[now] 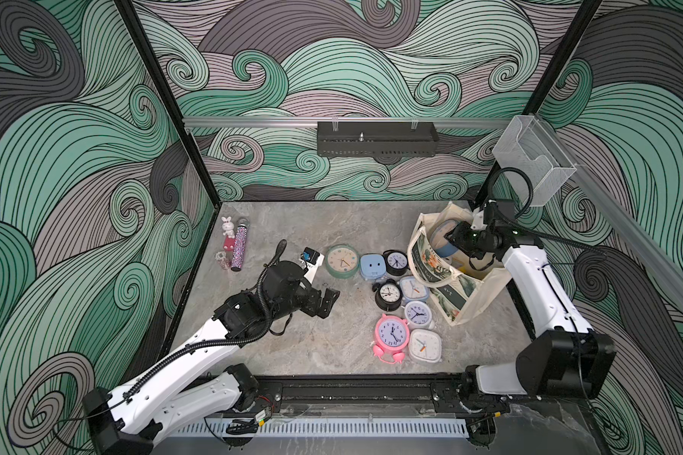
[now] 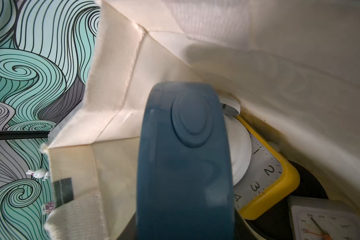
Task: Put the alarm clock into the canvas bag
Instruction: Place the alarm at the canvas bag.
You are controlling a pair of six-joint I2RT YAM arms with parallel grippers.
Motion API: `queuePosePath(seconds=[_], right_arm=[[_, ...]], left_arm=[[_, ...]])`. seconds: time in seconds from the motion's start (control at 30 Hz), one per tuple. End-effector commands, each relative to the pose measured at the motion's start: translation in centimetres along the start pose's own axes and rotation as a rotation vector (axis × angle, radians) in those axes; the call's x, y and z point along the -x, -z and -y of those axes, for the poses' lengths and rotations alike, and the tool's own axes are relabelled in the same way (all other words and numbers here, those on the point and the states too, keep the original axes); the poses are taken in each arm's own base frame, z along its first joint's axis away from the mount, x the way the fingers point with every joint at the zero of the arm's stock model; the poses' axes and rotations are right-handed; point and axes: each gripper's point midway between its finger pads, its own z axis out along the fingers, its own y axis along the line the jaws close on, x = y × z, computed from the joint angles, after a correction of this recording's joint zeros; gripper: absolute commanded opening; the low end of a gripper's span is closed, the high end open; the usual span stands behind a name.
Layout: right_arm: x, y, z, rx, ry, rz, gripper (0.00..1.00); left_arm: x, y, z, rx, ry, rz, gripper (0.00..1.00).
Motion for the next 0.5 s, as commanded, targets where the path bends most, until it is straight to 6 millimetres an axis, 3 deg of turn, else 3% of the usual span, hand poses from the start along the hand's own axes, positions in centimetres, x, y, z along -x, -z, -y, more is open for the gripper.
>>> queuePosePath(seconds=[0.0,0.1,0.27,0.47], right_arm=[[-0.6,-1.0,-0.4,0.030,0.032,-0.042,0.21],[-1.3,-1.9,0.2,0.017,0.027,-0.074,0.26],[-1.6,-2.0,1.5,-0.040,0.036,-0.062,0.54],[-1.5,-1.3,1.7,-0.057,0.047,-0.040,0.68]], left_arm=[[0.6,0.4,-0.4,0.025,0.004,0.015,0.99],[0.5,0.1,-0.5,0.029,0.008,0.003,0.99],[0.7,-0.1,-0.8,0.051,0.003,-0.002,0.99],[0.7,-0.6,-1.5,0.083,0.016,-0.018,0.99]])
